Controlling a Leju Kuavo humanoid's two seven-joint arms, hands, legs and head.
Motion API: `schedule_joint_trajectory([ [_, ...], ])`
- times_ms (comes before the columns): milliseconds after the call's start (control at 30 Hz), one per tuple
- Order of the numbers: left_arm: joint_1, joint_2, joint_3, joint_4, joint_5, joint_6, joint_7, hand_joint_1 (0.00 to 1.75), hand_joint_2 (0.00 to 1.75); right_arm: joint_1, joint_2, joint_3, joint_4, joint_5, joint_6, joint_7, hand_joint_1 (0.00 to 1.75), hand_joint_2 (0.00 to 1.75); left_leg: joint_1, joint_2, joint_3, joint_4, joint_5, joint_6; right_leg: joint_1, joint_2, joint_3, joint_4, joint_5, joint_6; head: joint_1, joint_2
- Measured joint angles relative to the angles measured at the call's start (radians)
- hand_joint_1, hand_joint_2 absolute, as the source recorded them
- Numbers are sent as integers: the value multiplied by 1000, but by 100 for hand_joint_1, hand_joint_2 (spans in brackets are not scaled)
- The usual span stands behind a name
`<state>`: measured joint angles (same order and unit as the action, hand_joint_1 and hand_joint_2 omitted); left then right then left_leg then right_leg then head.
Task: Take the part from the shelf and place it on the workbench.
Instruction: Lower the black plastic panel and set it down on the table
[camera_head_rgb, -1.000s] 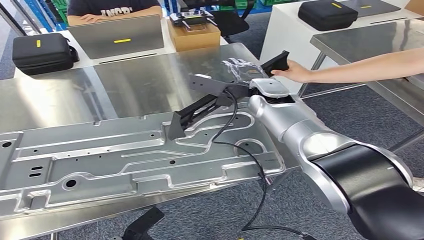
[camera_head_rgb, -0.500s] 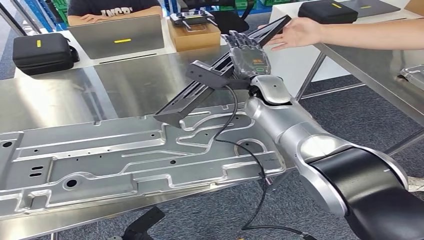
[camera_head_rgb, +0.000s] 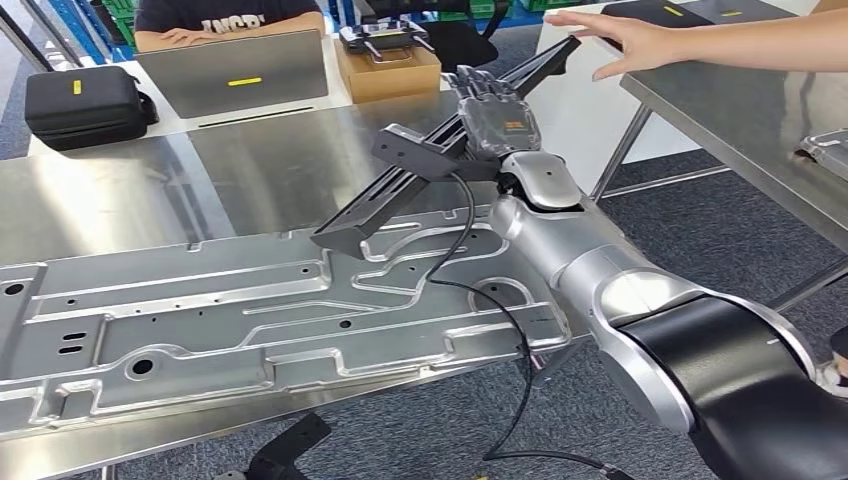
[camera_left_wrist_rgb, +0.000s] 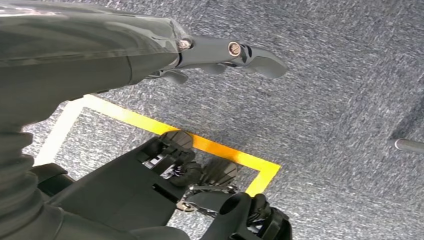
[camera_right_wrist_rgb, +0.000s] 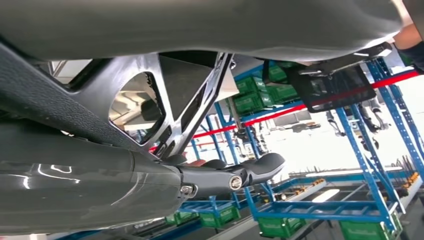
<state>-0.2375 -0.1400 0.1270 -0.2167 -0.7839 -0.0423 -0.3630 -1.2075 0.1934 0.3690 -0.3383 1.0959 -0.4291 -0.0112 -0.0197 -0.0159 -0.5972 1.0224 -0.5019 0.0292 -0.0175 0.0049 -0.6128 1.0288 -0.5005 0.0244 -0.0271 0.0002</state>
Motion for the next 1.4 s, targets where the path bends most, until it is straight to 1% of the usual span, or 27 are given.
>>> schedule_joint_trajectory([
  [1000,-5,-5,0,0,0,1,17,0,175,11,12,2,5,1,25,-2,0,0,0,-3,-1,1,0,0,0,-2,0,-1,0,1,0,0],
  [1400,-6,-9,0,0,0,1,21,0,175,10,19,6,0,26,27,-12,0,0,0,-4,-3,1,0,0,0,-3,-1,-1,0,1,0,0],
])
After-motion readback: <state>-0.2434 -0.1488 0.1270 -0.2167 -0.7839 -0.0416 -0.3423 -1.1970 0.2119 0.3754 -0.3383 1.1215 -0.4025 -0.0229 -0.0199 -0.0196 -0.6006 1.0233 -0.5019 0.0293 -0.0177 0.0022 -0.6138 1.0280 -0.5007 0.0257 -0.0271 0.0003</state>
